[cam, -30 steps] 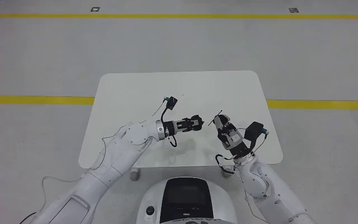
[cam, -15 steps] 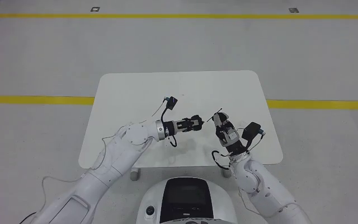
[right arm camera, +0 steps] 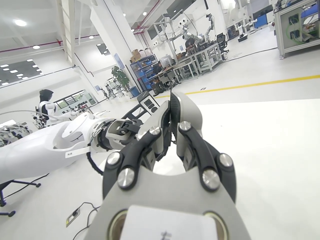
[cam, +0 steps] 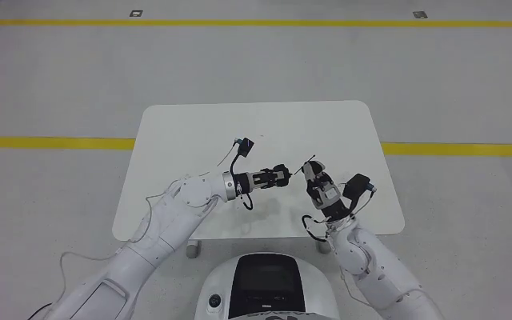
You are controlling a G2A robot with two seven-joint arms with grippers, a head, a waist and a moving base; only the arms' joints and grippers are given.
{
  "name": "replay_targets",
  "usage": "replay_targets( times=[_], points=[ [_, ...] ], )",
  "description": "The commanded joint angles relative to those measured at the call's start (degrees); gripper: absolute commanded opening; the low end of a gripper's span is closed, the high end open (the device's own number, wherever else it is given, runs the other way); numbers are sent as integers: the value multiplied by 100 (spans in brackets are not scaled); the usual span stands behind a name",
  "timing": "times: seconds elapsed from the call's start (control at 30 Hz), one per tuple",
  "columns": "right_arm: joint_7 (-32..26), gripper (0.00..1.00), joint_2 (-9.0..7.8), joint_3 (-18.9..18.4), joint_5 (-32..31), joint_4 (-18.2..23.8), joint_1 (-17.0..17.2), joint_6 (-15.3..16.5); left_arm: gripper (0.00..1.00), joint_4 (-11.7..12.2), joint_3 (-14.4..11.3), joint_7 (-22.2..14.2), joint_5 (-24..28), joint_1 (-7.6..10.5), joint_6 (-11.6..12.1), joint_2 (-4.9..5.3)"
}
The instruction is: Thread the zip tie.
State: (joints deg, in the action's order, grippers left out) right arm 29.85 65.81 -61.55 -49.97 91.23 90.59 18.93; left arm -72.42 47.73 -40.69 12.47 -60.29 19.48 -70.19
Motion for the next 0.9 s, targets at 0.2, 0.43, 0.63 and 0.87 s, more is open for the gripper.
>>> replay_targets(
  times=[0.2, 0.43, 0.63, 0.87],
  points=[
    [-8, 0, 55, 1, -102, -73, -35, -42, 0, 0, 0, 0, 0, 0, 0, 0],
    [-2, 0, 99, -16, -115, -193, -77, 3, 0, 0, 0, 0, 0, 0, 0, 0],
    [-38, 0, 137, -17, -133, -256, -105, 19, 0, 0, 0, 0, 0, 0, 0, 0],
    [-11, 0, 172, -37, -159, -273, -105, 55, 0, 0, 0, 0, 0, 0, 0, 0]
  ],
)
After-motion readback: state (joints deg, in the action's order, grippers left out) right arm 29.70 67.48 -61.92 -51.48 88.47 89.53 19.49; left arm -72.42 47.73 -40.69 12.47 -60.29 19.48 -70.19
